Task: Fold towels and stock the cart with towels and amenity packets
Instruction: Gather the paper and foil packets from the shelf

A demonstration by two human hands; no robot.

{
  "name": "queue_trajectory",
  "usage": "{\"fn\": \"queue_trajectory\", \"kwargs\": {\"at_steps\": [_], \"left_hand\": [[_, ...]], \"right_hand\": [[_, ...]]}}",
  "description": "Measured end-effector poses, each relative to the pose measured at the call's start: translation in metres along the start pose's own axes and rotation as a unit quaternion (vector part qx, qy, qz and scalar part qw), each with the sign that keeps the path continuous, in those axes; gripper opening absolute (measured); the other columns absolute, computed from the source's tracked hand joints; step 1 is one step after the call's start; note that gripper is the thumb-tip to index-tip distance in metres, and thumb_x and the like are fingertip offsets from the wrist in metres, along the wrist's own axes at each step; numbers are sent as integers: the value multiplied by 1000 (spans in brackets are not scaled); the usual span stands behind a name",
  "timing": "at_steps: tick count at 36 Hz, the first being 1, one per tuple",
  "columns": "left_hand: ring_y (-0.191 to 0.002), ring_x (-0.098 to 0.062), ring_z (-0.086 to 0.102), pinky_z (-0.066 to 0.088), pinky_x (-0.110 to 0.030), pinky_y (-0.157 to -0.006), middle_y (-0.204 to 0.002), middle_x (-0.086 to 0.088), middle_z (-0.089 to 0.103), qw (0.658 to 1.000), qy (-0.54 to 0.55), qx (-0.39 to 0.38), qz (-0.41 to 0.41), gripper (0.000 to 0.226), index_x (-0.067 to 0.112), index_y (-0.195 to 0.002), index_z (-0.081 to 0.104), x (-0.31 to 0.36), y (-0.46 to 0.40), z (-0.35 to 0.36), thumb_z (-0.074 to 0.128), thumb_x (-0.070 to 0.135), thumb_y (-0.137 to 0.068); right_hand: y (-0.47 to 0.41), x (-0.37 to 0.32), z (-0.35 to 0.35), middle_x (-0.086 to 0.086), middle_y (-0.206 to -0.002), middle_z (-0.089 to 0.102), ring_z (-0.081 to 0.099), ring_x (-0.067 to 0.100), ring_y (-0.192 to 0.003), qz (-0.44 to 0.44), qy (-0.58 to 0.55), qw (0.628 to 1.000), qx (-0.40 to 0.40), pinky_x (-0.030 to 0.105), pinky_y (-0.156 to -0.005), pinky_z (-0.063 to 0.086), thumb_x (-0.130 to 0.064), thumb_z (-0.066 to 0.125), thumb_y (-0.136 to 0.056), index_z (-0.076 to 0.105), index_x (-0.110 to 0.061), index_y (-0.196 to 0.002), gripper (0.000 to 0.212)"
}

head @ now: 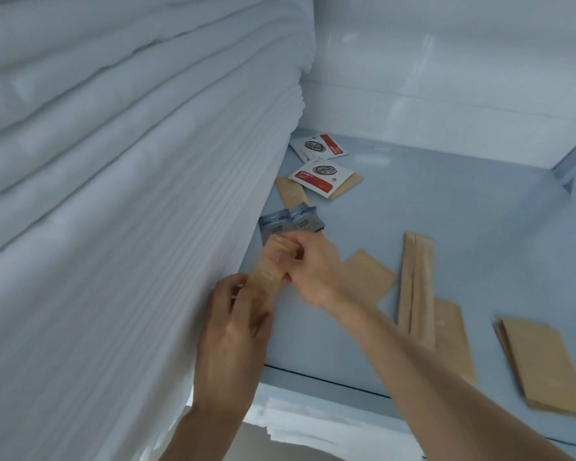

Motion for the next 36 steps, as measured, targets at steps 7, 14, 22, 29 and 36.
{"fn": "queue_trajectory", "kwargs": {"at_steps": [7, 14, 22, 29, 36], "left_hand": [[-83, -43, 65, 55, -48, -68, -107, -22, 61, 993, -109, -15, -53, 40, -4, -98, 66, -6, -4, 11, 79, -9, -61], [-99, -45, 58, 48, -52, -87, -113, -26, 61, 992, -123, -4, -36, 40, -6, -96, 65, 4, -3, 20, 73, -15, -58], [-109, -32, 54, 35, -23, -89, -114, -17, 61, 999, 4, 30, 10, 30, 1, -94, 66, 46, -6, 35, 71, -15, -69], [-108, -17, 58, 44, -31, -87, -124, 7, 57, 985, 148, -34, -83, 42, 18, -129, 57, 57, -7, 70, 67, 19, -89], [-79, 1, 65, 45, -5, -72, -82, 14, 72, 967, 235, -70, -70, 24, 33, -99, 69, 97, -15, 86, 73, 13, -87]], "right_hand": [[1, 1, -14, 5, -111, 67, 61, 23, -102, -30, 163, 985, 58, 30, -83, 44, -15, 55, -95, 67, -13, -116, 25], [21, 47, -76, 4, -136, 50, 41, 24, -128, 51, 291, 951, 90, 35, -100, 40, -26, 57, -94, 47, -18, -141, 49], [32, 79, -74, 10, -141, 38, 33, 32, -132, 121, 356, 927, -2, 40, -106, 30, -49, 69, -85, 27, -19, -149, 82], [42, 65, -103, -8, -97, 59, 56, 4, -100, 15, 81, 992, 94, 18, -88, 43, -1, 54, -93, 56, -16, -134, 44], [70, 77, -172, -5, -82, 71, 66, 6, -81, 35, -156, 977, 143, 22, -77, 51, 2, 64, -89, 72, -16, -108, 27]]}}
Point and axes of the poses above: each hand's wrist, its own y-axis away from the middle knuckle, its own z-axis out of the palm, x = y × z, the point moved 9 cm from there along -y, towards the middle knuckle
